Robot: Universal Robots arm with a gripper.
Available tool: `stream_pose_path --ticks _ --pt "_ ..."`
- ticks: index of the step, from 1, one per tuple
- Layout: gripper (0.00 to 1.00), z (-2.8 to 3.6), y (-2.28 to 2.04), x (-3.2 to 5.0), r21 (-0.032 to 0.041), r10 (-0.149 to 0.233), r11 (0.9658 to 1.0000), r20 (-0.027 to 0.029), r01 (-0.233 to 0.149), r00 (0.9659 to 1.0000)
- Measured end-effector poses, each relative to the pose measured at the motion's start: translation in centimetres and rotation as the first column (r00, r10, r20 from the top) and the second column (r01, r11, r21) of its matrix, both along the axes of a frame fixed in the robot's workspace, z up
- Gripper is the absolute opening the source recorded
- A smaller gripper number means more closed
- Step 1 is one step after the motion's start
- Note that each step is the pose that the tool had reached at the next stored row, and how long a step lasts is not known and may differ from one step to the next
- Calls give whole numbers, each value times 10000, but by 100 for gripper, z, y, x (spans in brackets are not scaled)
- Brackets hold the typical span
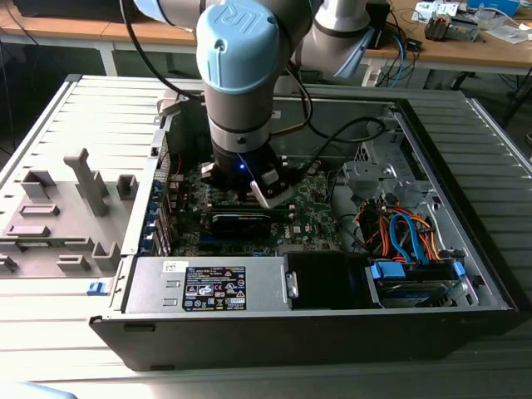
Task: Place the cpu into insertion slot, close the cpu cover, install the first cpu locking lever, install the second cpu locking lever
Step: 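Install the second cpu locking lever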
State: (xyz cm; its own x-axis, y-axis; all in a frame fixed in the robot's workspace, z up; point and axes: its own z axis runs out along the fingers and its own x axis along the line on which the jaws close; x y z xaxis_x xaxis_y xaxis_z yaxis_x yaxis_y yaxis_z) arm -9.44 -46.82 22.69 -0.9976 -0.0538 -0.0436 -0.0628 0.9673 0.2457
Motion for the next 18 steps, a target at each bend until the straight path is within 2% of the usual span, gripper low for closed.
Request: stream_pose_path --ticks 4,8,13,18 --pt "11 -28 -1 -40 30 47 10000 -2 -47 10000" --pt "11 -88 5 -84 55 106 9999 -1 -106 9999" --pt "11 -173 67 -104 55 152 9999 0 -152 9999" --pt "11 -238 96 -162 53 157 9999 -2 -157 9999"
